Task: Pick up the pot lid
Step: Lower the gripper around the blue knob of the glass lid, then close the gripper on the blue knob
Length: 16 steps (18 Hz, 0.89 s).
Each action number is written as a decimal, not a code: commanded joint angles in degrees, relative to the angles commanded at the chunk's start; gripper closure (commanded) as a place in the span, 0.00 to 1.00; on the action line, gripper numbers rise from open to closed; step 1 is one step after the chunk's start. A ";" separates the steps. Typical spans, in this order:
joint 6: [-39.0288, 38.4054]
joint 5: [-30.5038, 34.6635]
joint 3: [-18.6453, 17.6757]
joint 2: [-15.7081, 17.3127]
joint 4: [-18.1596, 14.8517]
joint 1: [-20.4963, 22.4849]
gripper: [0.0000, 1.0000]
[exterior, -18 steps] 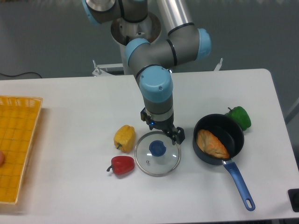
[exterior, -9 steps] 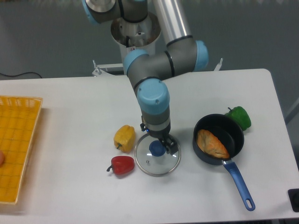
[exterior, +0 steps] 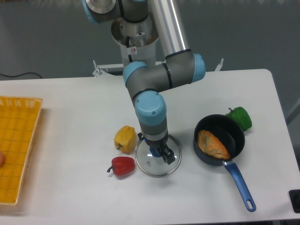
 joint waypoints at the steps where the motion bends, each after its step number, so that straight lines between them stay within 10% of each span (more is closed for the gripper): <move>1: -0.09 0.09 -0.35 0.00 0.00 0.00 0.00; 16: -0.70 0.00 -1.06 -1.58 0.97 0.00 0.00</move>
